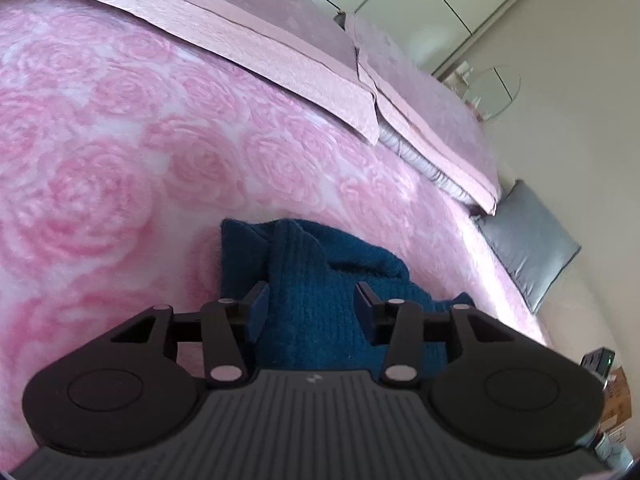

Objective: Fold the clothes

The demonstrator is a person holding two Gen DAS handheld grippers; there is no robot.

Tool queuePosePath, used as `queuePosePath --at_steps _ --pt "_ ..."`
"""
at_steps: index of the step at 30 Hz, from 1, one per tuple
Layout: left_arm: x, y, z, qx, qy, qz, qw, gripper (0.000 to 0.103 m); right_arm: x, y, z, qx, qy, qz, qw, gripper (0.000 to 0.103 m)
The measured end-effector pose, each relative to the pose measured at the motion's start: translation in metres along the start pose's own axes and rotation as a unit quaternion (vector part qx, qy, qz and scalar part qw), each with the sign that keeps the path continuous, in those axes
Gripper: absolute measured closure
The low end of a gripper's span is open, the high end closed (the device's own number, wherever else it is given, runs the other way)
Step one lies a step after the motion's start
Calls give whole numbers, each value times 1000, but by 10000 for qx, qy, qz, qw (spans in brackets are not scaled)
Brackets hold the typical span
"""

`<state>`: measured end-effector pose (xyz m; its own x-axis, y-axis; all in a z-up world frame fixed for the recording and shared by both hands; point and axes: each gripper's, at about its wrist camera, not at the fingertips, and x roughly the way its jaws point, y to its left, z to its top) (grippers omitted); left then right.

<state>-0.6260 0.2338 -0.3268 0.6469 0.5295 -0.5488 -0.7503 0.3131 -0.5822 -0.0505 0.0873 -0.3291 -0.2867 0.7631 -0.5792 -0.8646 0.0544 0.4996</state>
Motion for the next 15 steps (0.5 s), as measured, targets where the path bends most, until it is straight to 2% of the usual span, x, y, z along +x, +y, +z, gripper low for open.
queuePosePath --at_steps 1,2,6,11,13,15 --pt "1 -4 -1 148 19 55 9999 80 2 1 -1 -50 22 -9 10000 61" --pt "1 -9 -2 395 20 117 9992 98 2 5 -2 -161 30 -60 9998 85" --pt "-9 -24 -9 1129 -167 259 9931 98 -6 21 -9 -843 -129 -189 9962 94" --pt "-34 -26 -8 1249 -1002 80 9871 98 -28 35 -10 -1431 -821 -269 9859 96" --pt "-38 -28 -3 1288 -1197 166 9843 98 -36 39 -5 -1488 -1082 -313 9824 96" --pt "-33 -29 2 1272 -1260 218 9836 98 -33 39 0 -1465 -1135 -416 9818 96"
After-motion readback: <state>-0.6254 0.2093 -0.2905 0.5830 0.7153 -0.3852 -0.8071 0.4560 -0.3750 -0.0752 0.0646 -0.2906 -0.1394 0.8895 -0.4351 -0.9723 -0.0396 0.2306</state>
